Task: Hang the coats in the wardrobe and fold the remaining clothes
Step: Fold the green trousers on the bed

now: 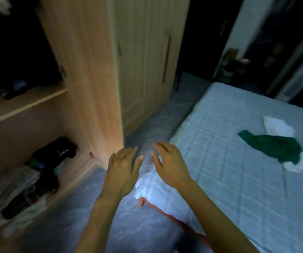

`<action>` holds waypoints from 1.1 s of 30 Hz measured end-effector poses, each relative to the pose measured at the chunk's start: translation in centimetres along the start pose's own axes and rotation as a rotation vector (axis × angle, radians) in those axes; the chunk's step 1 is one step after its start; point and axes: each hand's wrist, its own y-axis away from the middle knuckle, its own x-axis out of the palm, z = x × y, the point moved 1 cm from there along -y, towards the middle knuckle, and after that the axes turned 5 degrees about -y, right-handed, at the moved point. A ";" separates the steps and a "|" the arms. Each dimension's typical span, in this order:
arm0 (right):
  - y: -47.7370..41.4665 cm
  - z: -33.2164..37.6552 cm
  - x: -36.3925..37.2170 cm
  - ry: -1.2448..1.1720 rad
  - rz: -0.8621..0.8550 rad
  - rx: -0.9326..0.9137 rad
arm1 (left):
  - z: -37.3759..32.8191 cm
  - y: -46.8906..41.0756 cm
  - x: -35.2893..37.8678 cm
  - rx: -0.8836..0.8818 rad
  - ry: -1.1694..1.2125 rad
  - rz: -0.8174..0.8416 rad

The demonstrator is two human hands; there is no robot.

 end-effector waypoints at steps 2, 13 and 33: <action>2.3 -3.2 -3.1 0.015 -0.061 0.088 | -4.0 -0.5 1.8 0.095 0.011 0.032; 18.5 -21.3 -19.9 0.065 -0.318 0.337 | -29.6 1.2 15.9 0.370 0.113 0.210; 29.6 -43.6 -34.3 0.072 -0.288 0.673 | -53.3 -1.8 32.0 0.520 0.132 0.453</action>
